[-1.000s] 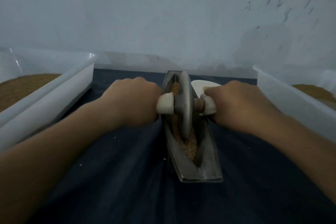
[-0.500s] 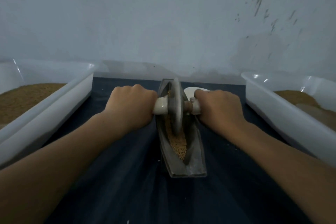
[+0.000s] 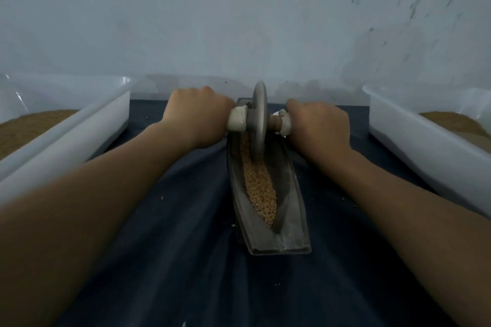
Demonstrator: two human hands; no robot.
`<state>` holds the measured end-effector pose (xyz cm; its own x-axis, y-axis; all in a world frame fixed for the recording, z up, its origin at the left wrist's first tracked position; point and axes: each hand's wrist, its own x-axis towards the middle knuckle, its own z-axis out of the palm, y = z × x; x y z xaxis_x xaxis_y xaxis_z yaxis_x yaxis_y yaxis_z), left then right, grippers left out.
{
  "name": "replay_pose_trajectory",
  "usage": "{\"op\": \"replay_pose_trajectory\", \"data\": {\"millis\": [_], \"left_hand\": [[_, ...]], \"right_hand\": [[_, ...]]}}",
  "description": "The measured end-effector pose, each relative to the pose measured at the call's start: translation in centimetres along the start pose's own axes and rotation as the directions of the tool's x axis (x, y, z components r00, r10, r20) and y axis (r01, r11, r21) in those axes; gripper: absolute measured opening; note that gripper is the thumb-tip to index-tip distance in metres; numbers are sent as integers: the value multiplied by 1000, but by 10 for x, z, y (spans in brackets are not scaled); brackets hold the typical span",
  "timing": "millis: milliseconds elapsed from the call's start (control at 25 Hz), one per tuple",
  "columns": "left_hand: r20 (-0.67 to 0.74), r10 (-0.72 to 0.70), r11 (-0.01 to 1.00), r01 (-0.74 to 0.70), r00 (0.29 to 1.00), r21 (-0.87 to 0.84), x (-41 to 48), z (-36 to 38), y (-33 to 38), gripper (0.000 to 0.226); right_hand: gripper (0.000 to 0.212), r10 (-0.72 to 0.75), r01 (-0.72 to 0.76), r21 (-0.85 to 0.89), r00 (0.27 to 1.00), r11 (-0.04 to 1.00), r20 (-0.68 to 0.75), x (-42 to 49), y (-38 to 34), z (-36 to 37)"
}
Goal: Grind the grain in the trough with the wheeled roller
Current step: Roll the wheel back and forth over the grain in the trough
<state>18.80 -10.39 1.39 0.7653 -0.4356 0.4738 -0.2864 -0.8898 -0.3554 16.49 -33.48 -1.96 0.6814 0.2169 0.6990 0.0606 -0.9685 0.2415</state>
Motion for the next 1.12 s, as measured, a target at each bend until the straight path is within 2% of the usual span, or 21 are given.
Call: {"op": "replay_pose_trajectory", "data": {"millis": [160,320,360,520,720,960,1120], "left_hand": [[69,-11,999,14,998,-36,-5,-4,2,15],[138,23,996,-10,990,-89,-46,-27,3,11],[123,32,996,-22,992,-82,-59,-33,3,16],[-94,75,996,-71,993,47,-87,-52,10,31],[-49,-21,996,25,999,87,-52,-24,18,5],[-53,-79,993,83,995,80,2,-2,9,11],[-11,-60,998,61,998,29,-7,-11,10,13]], "right_hand": [[17,-10,10,-3,1000,1000,-8,0,-1,-7],[30,-80,79,26,997,997,18,-33,-2,-49],[32,-86,85,18,996,996,35,-40,0,-60],[25,-69,67,29,994,997,84,-66,5,-81],[29,-12,8,70,999,997,51,-41,4,-40],[17,56,-57,97,998,994,14,6,6,13],[18,48,-49,63,998,997,28,-4,4,0]]}}
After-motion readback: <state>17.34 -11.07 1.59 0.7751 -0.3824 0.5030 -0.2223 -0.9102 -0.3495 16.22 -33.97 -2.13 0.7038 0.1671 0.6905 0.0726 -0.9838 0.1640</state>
